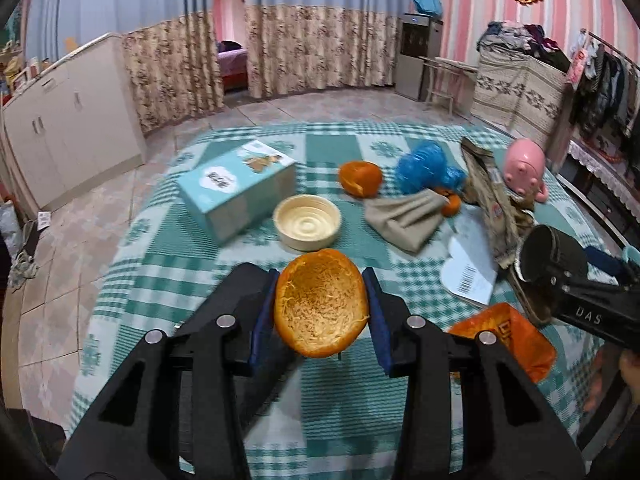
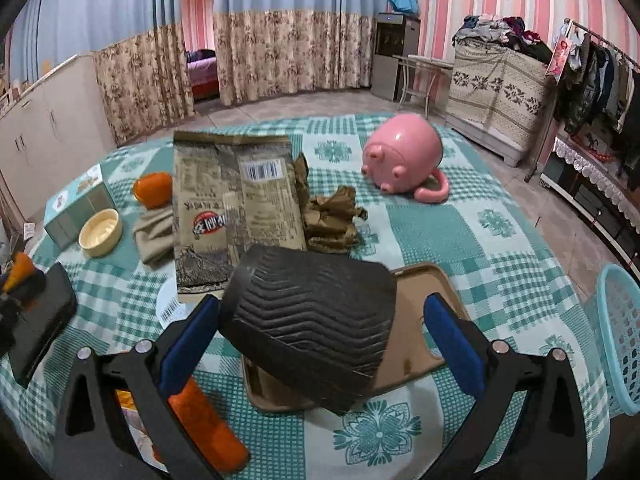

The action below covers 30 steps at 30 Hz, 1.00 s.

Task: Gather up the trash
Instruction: 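Lift the orange peel with the left tool while the right tool carries the black case to the basket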

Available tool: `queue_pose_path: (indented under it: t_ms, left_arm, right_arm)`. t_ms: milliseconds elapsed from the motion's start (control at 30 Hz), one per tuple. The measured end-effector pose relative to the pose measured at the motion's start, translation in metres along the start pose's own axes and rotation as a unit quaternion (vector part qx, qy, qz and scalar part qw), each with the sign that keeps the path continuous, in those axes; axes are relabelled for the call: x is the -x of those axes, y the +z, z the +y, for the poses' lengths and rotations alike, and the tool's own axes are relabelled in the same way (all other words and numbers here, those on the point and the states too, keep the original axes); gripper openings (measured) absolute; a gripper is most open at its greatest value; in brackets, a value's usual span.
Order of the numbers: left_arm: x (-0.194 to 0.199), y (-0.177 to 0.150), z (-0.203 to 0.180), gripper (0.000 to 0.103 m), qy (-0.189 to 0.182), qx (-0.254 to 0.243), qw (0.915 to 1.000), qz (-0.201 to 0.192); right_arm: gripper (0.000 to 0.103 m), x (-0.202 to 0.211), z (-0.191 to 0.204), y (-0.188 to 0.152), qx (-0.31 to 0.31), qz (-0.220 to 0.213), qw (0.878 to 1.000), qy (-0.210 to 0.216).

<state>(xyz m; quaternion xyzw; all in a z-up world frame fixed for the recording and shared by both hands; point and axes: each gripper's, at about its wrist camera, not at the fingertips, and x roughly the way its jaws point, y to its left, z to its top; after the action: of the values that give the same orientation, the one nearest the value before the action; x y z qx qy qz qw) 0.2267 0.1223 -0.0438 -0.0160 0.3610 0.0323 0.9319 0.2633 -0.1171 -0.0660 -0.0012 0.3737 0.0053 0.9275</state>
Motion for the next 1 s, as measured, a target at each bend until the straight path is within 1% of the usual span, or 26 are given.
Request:
queue_pose_path:
  t_ms: [67,100,133,167,200,367,400,533,667,767,867,1000]
  left_arm:
    - [0.0,0.003,0.002,0.04,0.01,0.0,1.0,-0.002]
    - [0.001,0.004,0.002,0.04,0.016,0.0,0.9999,-0.004]
    - [0.001,0.004,0.001,0.04,0.018,-0.001,0.9998,-0.005]
    - [0.0,0.005,0.0,0.04,0.022,0.0,0.9997,-0.006]
    - [0.0,0.005,0.0,0.04,0.024,0.002,0.9997,-0.006]
    - [-0.003,0.006,-0.01,0.04,0.03,0.006,0.9995,-0.001]
    - [-0.002,0.006,-0.013,0.04,0.031,0.003,0.9995,-0.003]
    - [0.008,0.005,-0.026,0.04,0.03,-0.012,0.9994,-0.011]
    - [0.021,0.009,-0.044,0.04,0.016,-0.021,0.9995,-0.018]
    - [0.03,0.012,-0.064,0.04,0.002,-0.032,0.9991,-0.027]
    - [0.036,0.016,-0.092,0.04,-0.017,-0.054,0.9978,-0.034]
    - [0.04,0.021,-0.14,0.04,-0.053,-0.082,0.9945,-0.038]
  right_arm:
    - [0.098,0.001,-0.002,0.0,0.001,-0.002,1.0,-0.002]
    - [0.096,0.002,-0.003,0.0,0.003,-0.004,1.0,-0.003]
    - [0.092,0.003,-0.004,0.0,0.005,-0.005,1.0,0.001]
    - [0.084,0.003,-0.007,0.0,0.005,-0.003,1.0,0.005]
    - [0.08,0.002,-0.009,0.0,0.003,-0.002,1.0,0.007]
    - [0.079,0.005,-0.024,0.0,-0.009,-0.005,0.999,0.031]
    - [0.077,0.008,-0.026,0.001,-0.011,-0.008,0.999,0.034]
    - [0.076,0.032,-0.032,-0.001,-0.001,-0.032,0.999,0.028]
    - [0.076,0.053,-0.046,-0.003,-0.002,-0.044,0.998,0.034]
    - [0.076,0.074,-0.067,-0.003,-0.007,-0.064,0.998,0.025]
    - [0.076,0.094,-0.105,-0.002,-0.033,-0.082,0.996,0.014]
    - [0.076,0.114,-0.161,-0.006,-0.06,-0.095,0.993,-0.018]
